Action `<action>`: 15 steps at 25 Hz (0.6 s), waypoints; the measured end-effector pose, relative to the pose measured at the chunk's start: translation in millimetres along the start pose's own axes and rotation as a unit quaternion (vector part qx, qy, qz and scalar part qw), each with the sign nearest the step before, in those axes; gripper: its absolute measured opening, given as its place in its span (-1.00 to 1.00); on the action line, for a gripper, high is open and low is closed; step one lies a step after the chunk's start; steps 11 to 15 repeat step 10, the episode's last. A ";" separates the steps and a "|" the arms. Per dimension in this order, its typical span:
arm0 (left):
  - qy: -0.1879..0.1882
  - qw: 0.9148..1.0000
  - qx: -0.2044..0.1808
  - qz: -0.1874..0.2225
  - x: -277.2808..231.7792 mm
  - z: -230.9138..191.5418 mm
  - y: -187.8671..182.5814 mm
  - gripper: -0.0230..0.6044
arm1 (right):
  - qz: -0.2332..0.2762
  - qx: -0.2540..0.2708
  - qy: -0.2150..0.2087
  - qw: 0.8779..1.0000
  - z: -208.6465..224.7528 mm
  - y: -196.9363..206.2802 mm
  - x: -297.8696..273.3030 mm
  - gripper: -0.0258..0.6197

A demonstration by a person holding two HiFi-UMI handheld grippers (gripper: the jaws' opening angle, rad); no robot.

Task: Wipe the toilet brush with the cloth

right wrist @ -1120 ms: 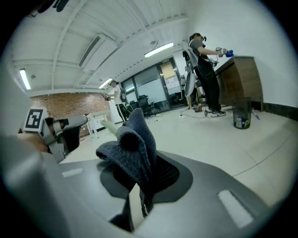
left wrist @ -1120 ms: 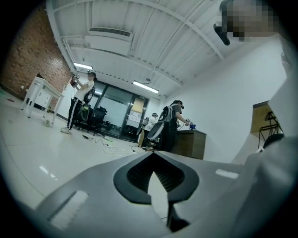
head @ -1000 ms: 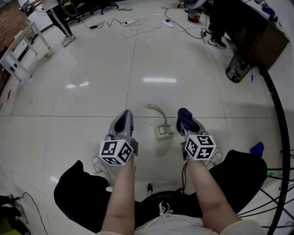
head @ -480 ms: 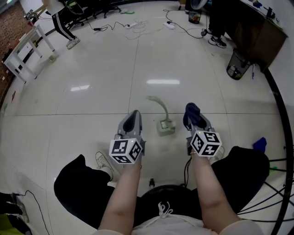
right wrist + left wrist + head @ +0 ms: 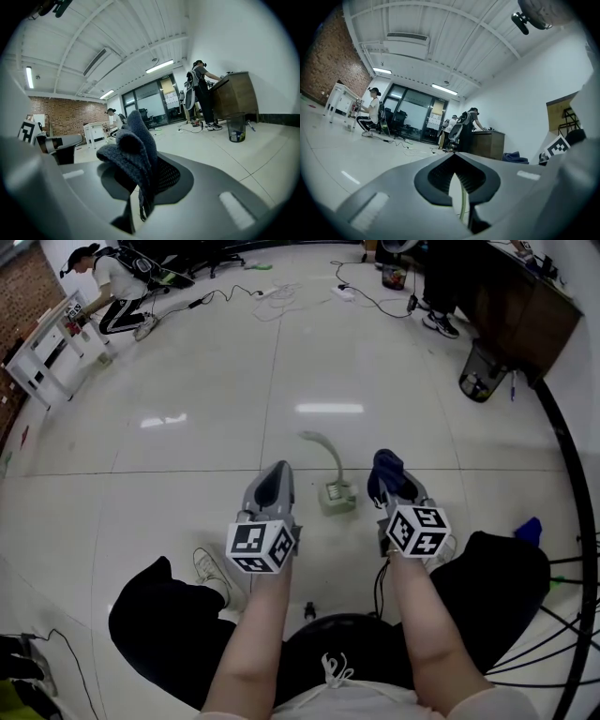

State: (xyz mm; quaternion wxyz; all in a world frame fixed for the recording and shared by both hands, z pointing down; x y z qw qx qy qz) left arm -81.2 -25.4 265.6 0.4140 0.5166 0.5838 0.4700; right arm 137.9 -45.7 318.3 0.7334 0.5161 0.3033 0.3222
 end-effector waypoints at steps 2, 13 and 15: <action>-0.002 1.000 0.003 -0.002 -0.2 -1.5 1.5 -0.91 | -0.003 -0.005 -0.002 1.000 -0.2 2.5 -1.4 -0.73; 0.042 0.998 -0.046 0.003 -3.3 22.3 1.8 -0.91 | 0.003 0.007 -0.004 1.000 3.2 -1.9 2.1 -0.73; 0.042 0.998 -0.046 0.003 -3.3 22.3 1.8 -0.91 | 0.003 0.007 -0.004 1.000 3.2 -1.9 2.1 -0.73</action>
Point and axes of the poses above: the fingertips, and each gripper's own axes: x backward along the fingers, z to its right, y out of its underside, the point moved 1 cm from there along x, backward along the fingers, and after that the axes turned 15 degrees about -y, right-handed, at the moved point
